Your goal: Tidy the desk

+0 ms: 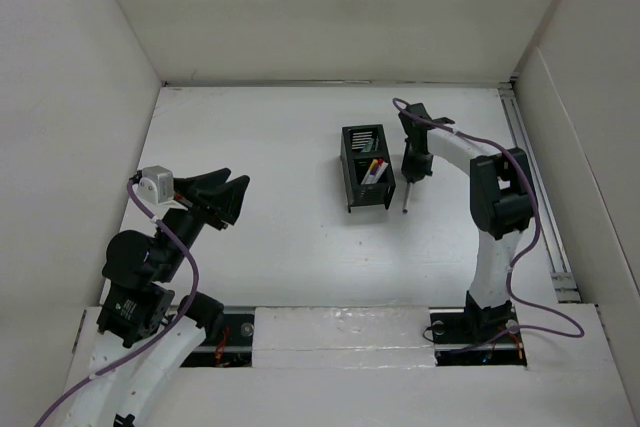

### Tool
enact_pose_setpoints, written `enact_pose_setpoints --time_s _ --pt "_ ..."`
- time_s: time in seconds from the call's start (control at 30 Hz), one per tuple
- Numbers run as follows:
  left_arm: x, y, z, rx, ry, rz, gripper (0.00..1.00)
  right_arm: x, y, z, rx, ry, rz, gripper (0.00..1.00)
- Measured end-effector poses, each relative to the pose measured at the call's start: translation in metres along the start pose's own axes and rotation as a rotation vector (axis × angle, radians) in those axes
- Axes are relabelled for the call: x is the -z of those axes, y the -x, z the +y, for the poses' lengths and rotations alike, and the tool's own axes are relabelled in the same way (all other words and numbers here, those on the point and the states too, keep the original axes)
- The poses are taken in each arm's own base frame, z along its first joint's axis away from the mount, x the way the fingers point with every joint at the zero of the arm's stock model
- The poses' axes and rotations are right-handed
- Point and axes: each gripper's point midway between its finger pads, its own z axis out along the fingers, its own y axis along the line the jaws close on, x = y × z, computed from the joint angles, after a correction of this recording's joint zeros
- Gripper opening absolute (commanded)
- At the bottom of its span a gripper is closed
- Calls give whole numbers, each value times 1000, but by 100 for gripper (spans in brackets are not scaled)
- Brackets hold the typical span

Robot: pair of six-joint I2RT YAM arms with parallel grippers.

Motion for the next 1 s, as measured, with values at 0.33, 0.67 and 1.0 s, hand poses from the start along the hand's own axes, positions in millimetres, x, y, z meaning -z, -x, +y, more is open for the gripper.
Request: enact_pose_setpoints --time_s 0.33,0.67,1.0 --pt "0 0 0 0 0 -1 46 22 -10 -17 -68 40 -58 0" --pt "0 0 0 0 0 0 46 175 51 -30 -202 258 -441 0" --pt "0 0 0 0 2 -1 46 294 65 49 -113 549 -686 0"
